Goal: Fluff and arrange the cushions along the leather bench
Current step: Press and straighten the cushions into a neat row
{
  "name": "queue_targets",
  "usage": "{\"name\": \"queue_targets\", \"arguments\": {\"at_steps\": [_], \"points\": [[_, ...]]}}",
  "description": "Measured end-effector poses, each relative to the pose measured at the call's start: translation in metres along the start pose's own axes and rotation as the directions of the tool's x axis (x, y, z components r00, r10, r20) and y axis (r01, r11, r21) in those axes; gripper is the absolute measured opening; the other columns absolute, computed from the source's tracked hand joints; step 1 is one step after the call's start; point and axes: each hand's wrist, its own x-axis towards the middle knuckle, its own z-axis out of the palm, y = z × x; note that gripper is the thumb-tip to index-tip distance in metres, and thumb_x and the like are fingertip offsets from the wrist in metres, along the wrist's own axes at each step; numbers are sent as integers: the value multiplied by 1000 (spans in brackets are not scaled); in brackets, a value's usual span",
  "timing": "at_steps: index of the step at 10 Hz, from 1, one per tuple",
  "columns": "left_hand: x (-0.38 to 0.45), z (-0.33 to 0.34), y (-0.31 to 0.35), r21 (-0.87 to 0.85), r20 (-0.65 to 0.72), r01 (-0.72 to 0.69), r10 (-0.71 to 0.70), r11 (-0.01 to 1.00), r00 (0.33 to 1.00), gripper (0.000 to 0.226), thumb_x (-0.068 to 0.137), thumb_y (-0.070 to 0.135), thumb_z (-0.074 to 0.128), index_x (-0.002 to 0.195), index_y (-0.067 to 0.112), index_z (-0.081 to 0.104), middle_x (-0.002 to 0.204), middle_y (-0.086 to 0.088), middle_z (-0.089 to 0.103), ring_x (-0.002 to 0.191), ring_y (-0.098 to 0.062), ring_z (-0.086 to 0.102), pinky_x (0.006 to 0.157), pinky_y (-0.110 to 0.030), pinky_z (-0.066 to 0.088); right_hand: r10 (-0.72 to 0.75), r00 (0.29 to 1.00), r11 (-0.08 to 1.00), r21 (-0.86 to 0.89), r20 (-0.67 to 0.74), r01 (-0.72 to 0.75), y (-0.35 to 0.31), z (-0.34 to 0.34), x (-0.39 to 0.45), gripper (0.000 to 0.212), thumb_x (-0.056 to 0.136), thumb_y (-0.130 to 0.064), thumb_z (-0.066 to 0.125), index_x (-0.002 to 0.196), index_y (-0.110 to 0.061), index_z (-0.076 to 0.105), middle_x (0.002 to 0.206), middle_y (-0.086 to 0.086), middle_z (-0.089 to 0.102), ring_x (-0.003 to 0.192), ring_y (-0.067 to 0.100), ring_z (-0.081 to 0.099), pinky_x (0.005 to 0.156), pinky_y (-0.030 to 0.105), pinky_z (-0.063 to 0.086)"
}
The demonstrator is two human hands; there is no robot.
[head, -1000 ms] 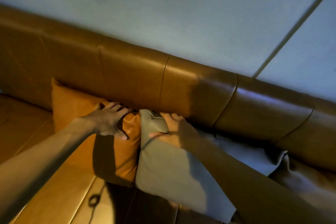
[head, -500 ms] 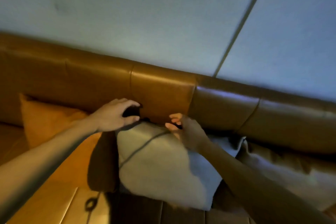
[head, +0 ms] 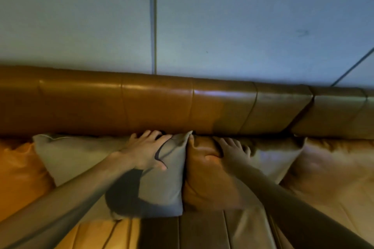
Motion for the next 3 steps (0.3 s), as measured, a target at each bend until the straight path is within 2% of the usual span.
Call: {"name": "queue_targets", "arguments": {"at_steps": [1, 2, 3], "points": [[2, 7, 6, 54, -52, 40, -37, 998, 998, 94, 78, 70, 56, 151, 38, 5, 155, 4, 22, 141, -25, 24, 109, -53, 28, -60, 998, 997, 41, 7, 59, 7, 7, 1, 75, 89, -69, 40, 153, -36, 16, 161, -2, 21, 149, 24, 11, 118, 61, 5], [-4, 4, 19, 95, -74, 115, -108, 989, 991, 91, 84, 64, 55, 153, 34, 4, 158, 2, 20, 144, -26, 23, 115, -52, 24, -94, 991, 988, 134, 91, 81, 10, -4, 5, 82, 86, -69, 47, 153, -35, 15, 163, -1, 16, 151, 24, 6, 119, 58, -1], [-15, 0, 37, 82, -75, 193, -187, 978, 980, 91, 85, 62, 55, 154, 30, 4, 160, 0, 15, 147, -27, 18, 118, -50, 18, -121, 983, 980, 175, 137, 96, 15, -14, -2, 84, 86, -63, 53, 154, -31, 16, 163, 0, 14, 151, 24, 6, 119, 56, 0]]}}
